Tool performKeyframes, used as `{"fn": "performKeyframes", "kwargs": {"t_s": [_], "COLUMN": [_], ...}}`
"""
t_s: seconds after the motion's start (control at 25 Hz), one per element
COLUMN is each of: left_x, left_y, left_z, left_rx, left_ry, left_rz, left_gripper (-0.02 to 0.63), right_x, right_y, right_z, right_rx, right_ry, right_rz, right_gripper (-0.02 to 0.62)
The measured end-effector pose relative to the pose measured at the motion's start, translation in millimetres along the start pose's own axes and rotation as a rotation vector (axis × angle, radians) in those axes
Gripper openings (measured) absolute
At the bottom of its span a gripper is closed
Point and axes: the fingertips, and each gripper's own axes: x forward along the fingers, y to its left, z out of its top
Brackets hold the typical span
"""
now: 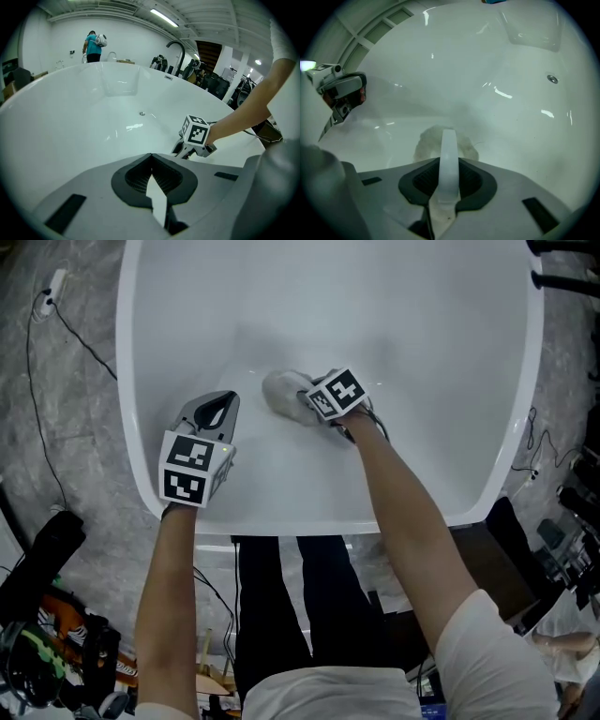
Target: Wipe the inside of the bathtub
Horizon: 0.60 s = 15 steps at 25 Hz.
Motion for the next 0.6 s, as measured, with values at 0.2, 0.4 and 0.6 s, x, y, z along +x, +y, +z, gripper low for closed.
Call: {"fn": "performKeyframes", "kwargs": {"t_s": [0.2,0.4,0.6], "left_x": [-11,-22,-32], "left_y": [-2,-5,-5], "left_z": [-3,0,1], "left_rx": [-0.004,-0.001,0.007], "left_ry": [0.007,0.007,0.004], "left_rz": [0.001,0.005,0.007], "left_gripper": [0.011,0.011,0.011], "right_x": [-13,-28,-39], "right_y": [25,52,77], "right_z": [1,0,-3], "right_rx": [-0.090,-0.157,-0.199], "right_ry": [0.013,0.012,0.015], "right_rz": [0.076,0.159,0.239], "right_gripper": [0.095,0.095,0.095]}}
